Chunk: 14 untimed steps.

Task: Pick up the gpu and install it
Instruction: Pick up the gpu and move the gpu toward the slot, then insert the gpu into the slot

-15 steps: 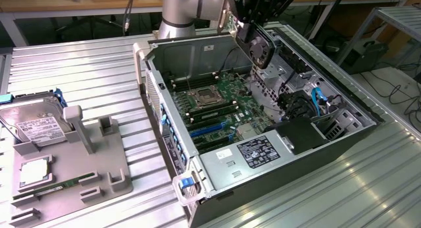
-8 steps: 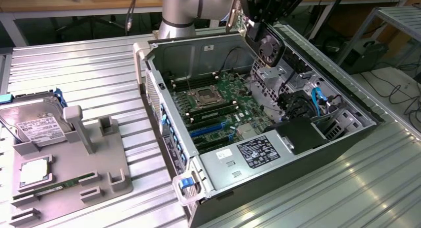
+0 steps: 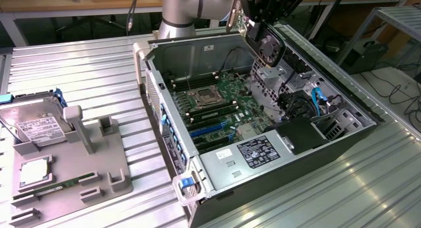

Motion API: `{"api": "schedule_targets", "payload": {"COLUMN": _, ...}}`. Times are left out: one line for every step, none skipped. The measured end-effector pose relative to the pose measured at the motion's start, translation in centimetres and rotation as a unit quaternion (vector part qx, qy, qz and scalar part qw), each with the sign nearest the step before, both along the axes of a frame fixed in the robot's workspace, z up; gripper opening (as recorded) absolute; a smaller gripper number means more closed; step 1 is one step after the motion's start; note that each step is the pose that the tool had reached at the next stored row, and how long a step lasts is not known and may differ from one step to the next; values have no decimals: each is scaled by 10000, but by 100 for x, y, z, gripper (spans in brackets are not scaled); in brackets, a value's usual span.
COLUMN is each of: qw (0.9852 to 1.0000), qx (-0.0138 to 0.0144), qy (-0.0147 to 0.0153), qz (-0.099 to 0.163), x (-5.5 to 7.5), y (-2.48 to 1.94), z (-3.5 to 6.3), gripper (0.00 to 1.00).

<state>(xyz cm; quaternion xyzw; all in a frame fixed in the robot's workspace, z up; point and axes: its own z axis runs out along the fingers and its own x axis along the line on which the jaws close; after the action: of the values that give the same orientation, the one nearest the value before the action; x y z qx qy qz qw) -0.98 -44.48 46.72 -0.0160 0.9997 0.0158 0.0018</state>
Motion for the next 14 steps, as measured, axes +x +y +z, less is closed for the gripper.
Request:
{"api": "schedule_targets", "payload": {"qw": 10000, "qx": 0, "qy": 0, "qz": 0, "x": 0, "y": 0, "z": 0, "gripper": 27}}
{"api": "schedule_targets", "payload": {"qw": 10000, "qx": 0, "qy": 0, "qz": 0, "x": 0, "y": 0, "z": 0, "gripper": 27}}
{"api": "schedule_targets", "payload": {"qw": 10000, "qx": 0, "qy": 0, "qz": 0, "x": 0, "y": 0, "z": 0, "gripper": 27}}
{"api": "schedule_targets", "payload": {"qw": 10000, "qx": 0, "qy": 0, "qz": 0, "x": 0, "y": 0, "z": 0, "gripper": 27}}
{"api": "schedule_targets", "payload": {"qw": 10000, "qx": 0, "qy": 0, "qz": 0, "x": 0, "y": 0, "z": 0, "gripper": 27}}
{"api": "schedule_targets", "payload": {"qw": 10000, "qx": 0, "qy": 0, "qz": 0, "x": 0, "y": 0, "z": 0, "gripper": 27}}
{"api": "schedule_targets", "payload": {"qw": 10000, "qx": 0, "qy": 0, "qz": 0, "x": 0, "y": 0, "z": 0, "gripper": 27}}
{"api": "schedule_targets", "payload": {"qw": 10000, "qx": 0, "qy": 0, "qz": 1, "x": 0, "y": 0, "z": 0, "gripper": 27}}
{"api": "schedule_targets", "payload": {"qw": 10000, "qx": 0, "qy": 0, "qz": 18, "x": 0, "y": 0, "z": 0, "gripper": 27}}
{"api": "schedule_targets", "payload": {"qw": 10000, "qx": 0, "qy": 0, "qz": 54, "x": 0, "y": 0, "z": 0, "gripper": 27}}
{"api": "schedule_targets", "payload": {"qw": 10000, "qx": 0, "qy": 0, "qz": 85, "x": 0, "y": 0, "z": 0, "gripper": 27}}
{"api": "schedule_targets", "payload": {"qw": 9999, "qx": 0, "qy": 0, "qz": 116, "x": 0, "y": 0, "z": 0, "gripper": 27}}
{"api": "schedule_targets", "payload": {"qw": 9999, "qx": 0, "qy": 0, "qz": 145, "x": 0, "y": 0, "z": 0, "gripper": 27}}
{"api": "schedule_targets", "payload": {"qw": 9998, "qx": 0, "qy": 0, "qz": 179, "x": 0, "y": 0, "z": 0, "gripper": 27}}
